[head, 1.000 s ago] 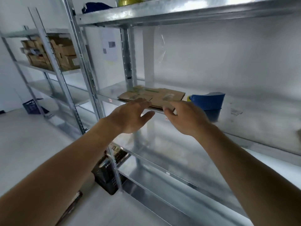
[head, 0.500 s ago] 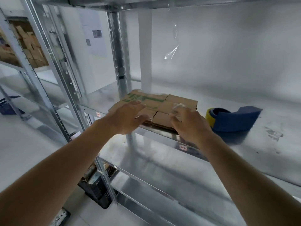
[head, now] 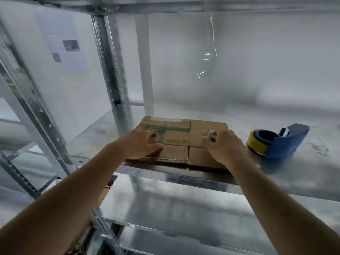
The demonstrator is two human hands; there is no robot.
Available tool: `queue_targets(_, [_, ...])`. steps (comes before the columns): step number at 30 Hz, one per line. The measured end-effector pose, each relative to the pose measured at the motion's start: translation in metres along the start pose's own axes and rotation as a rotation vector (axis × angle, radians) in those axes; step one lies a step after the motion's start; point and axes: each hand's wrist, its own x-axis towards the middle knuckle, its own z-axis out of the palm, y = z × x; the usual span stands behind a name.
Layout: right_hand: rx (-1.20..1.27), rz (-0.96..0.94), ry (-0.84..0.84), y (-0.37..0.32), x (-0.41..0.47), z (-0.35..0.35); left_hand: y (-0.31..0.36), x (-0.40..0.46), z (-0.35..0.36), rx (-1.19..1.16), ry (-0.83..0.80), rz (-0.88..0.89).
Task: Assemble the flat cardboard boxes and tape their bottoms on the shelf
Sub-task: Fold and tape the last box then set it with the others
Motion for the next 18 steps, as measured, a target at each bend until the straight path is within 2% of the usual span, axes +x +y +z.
queue_targets(6, [0.041,0.168,0.035,-0.017,-0.006,0.000,-0.039,0.022,0.001,-0.185,0.157,0.093])
queue_targets(13, [0.184,0.260,0.068,-0.030,-0.017,-0.004,-0.030,0.001,-0.026,-0.378,0.199,0.116])
queue_targets(18, [0.318,0.241,0.102,-0.025,-0.019,-0.009,-0.024,-0.009,-0.038,-0.724,0.260,0.065])
